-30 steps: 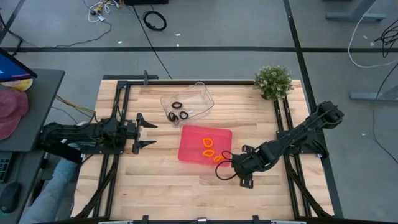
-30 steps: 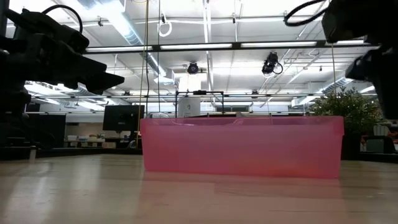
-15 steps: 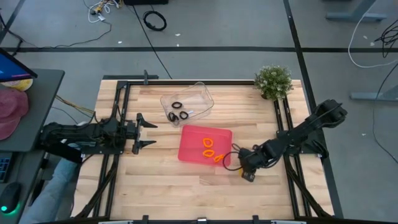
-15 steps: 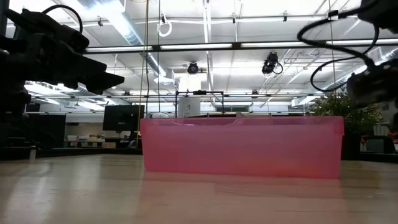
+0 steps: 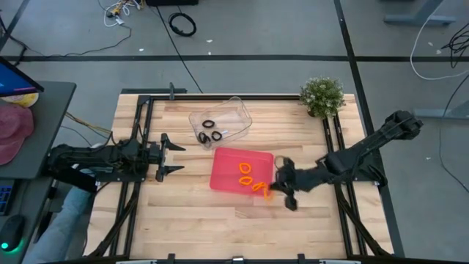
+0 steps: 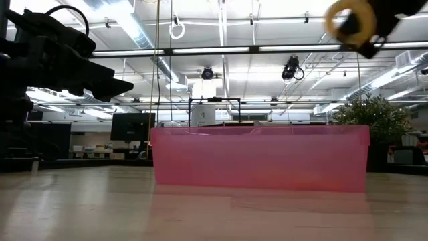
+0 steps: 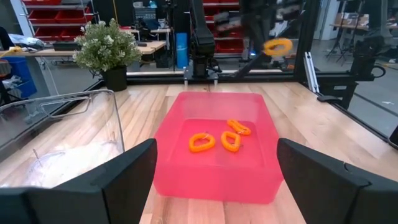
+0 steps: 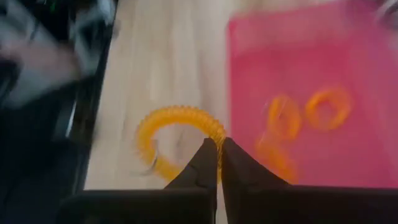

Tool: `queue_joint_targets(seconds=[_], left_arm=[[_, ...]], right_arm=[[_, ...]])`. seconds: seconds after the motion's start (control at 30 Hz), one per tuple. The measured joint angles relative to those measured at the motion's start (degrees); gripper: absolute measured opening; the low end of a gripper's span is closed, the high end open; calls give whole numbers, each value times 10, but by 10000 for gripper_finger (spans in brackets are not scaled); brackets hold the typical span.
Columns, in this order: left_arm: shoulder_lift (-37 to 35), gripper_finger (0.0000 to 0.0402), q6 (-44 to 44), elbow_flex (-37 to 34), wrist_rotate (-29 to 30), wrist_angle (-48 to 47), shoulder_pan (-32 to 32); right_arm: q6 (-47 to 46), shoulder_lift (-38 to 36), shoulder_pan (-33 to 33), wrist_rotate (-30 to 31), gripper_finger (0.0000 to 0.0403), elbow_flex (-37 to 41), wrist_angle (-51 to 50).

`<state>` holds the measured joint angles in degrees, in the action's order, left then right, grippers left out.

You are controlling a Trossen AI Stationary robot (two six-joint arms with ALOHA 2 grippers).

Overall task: Sort spring keychains
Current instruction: Put the yellow spring keychain into the red bin, then return to Home Position

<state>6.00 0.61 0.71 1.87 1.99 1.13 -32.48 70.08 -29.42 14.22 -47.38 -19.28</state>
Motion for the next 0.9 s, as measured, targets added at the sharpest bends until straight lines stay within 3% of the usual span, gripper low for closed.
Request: queue_joint_targets(seconds=[0.1, 0.37, 0.47, 0.73, 0.9], left_arm=[[0, 337, 0, 0, 0, 0, 0], [0, 337, 0, 0, 0, 0, 0], [0, 337, 0, 0, 0, 0, 0], [0, 337, 0, 0, 0, 3, 0], [0, 337, 0, 0, 0, 3, 0]], right_arm=[[31, 1, 35, 41, 1, 3, 50], [137, 35, 146, 25, 20, 3, 161], [134, 43, 170, -7, 73, 3, 175], [169, 41, 184, -51, 283, 3, 181], [171, 37, 185, -47, 368, 3, 197]])
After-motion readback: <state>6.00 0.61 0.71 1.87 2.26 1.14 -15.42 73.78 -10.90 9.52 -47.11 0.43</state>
